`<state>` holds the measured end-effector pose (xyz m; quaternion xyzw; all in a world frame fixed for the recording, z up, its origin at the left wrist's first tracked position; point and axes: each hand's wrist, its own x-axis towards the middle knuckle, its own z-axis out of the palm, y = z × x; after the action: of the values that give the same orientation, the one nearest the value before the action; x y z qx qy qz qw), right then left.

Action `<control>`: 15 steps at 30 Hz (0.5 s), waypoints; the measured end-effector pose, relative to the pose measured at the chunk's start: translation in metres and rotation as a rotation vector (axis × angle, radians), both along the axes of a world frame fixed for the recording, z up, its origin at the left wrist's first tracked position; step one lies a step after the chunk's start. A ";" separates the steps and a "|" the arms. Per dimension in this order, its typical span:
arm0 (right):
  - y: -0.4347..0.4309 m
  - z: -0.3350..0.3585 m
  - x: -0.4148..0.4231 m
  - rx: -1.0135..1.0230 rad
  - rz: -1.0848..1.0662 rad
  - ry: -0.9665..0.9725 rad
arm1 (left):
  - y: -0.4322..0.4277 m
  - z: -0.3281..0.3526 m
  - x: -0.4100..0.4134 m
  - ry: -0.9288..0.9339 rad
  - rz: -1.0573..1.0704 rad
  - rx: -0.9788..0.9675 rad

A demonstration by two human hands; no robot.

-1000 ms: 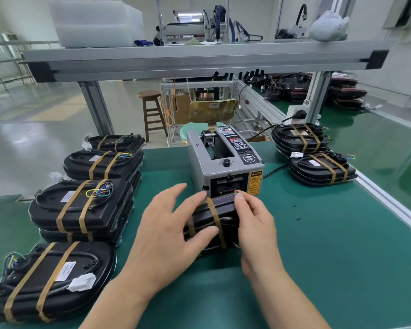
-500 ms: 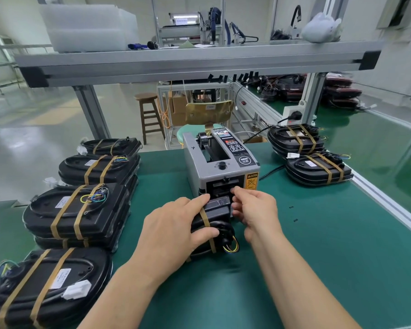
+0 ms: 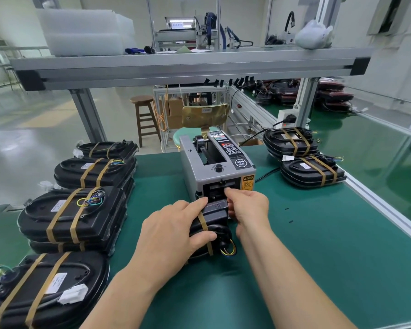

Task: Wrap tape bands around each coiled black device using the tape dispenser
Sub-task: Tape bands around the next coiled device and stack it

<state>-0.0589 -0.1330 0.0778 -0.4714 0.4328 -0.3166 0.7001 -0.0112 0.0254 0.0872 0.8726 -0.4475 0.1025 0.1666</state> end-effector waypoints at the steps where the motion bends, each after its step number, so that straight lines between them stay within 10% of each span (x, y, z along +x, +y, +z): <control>1: 0.000 0.000 0.001 -0.007 -0.005 0.009 | 0.000 0.000 0.000 0.004 -0.003 0.001; 15: 0.013 0.010 -0.026 0.087 0.011 -0.215 | 0.000 0.010 -0.008 0.033 -0.019 -0.013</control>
<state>-0.0847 -0.1198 0.0876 -0.4063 0.3660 -0.3423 0.7641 -0.0194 0.0256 0.0975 0.8689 -0.4521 0.0896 0.1804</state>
